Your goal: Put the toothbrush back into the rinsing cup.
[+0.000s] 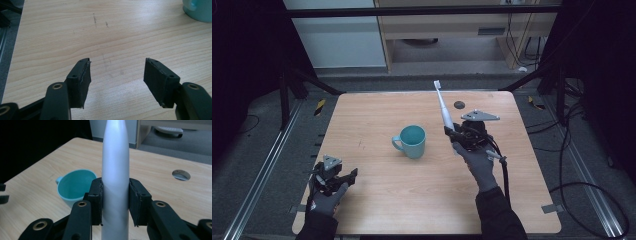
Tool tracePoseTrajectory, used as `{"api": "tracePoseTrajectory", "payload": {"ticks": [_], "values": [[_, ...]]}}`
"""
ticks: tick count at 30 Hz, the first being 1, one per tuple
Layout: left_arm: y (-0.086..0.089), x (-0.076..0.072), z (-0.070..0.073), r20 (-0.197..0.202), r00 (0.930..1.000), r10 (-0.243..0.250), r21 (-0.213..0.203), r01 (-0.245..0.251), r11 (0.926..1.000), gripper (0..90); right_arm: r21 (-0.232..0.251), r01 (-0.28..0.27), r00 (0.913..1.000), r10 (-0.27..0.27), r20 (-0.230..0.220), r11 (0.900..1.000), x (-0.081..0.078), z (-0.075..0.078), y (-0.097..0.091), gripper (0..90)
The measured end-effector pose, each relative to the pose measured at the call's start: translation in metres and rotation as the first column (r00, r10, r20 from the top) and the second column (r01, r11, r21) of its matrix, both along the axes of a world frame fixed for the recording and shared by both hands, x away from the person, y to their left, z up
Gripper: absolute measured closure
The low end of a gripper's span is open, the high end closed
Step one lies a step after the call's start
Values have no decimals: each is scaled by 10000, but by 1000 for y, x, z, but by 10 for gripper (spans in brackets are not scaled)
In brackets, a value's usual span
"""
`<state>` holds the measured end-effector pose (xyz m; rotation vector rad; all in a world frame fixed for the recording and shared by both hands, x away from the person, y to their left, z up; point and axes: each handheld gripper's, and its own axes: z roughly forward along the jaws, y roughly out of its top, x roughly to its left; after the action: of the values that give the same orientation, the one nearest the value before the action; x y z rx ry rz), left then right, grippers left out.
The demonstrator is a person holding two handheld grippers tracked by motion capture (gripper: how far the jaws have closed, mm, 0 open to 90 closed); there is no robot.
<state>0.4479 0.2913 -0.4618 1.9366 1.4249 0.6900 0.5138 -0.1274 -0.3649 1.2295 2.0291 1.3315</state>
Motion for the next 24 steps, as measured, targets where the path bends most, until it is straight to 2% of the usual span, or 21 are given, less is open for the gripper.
{"api": "tracePoseTrajectory", "payload": {"ticks": [5,11,17,24], "values": [[0,0,0,11,10000,16,-12,-16,10000,377,318,225,9991,-236,352,9992,9,3,16,664],[1,0,0,20,10000,43,-31,-43,10000,377,513,357,9980,-383,510,9980,16,3,28,664],[1,0,0,29,10000,54,-24,-54,10000,377,917,718,9944,-785,710,9932,23,-3,43,664],[1,0,0,38,10000,68,3,-68,10000,377,1121,629,9940,-723,826,9917,30,-2,63,664]]}}
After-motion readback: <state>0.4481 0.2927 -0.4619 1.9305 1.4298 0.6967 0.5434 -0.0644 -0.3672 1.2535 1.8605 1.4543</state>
